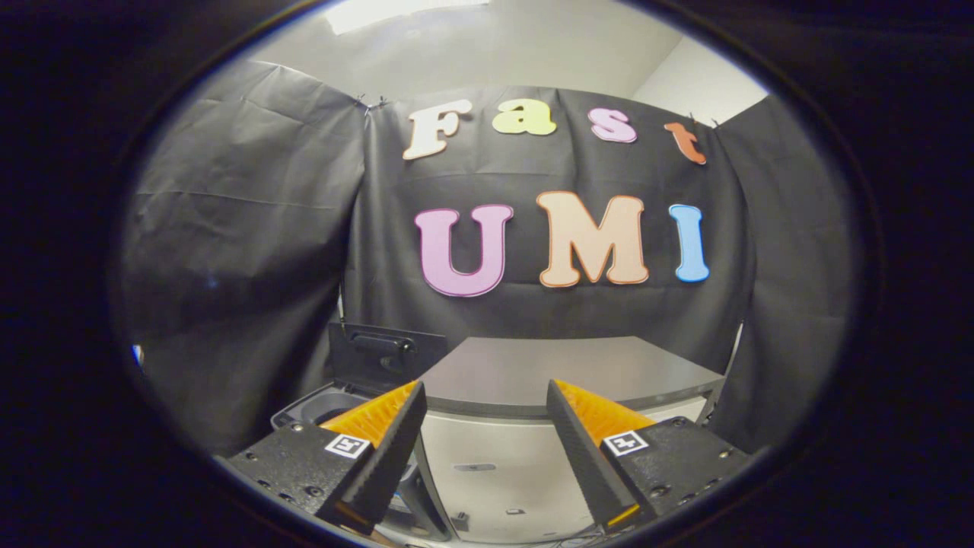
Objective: Put the clothes into the washing machine and then close the washing machine lid.
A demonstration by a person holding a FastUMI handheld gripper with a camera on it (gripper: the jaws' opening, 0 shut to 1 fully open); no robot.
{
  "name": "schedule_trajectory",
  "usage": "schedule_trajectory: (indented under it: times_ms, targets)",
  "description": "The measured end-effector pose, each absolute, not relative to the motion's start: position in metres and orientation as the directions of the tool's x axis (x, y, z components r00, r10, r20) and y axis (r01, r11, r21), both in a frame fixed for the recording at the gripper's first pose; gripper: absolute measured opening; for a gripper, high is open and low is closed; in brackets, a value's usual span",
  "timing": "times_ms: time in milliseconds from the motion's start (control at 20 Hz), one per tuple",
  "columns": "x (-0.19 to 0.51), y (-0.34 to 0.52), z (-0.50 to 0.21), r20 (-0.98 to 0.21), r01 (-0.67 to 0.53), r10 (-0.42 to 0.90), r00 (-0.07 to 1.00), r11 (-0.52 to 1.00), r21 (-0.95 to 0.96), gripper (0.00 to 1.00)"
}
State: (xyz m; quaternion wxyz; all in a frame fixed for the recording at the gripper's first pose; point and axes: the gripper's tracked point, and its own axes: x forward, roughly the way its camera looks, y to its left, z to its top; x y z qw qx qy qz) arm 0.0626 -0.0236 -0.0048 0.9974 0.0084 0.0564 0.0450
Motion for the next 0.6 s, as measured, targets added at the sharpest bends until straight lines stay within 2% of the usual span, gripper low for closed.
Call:
schedule_trajectory:
  times_ms: [250,600]
  targets:
    - [0.058,-0.041,-0.008,-0.086,-0.059,0.062,0.994,0.998,0.037,0.96]
    - [0.047,-0.063,-0.032,-0.113,-0.026,0.033,0.993,0.998,0.062,0.96]
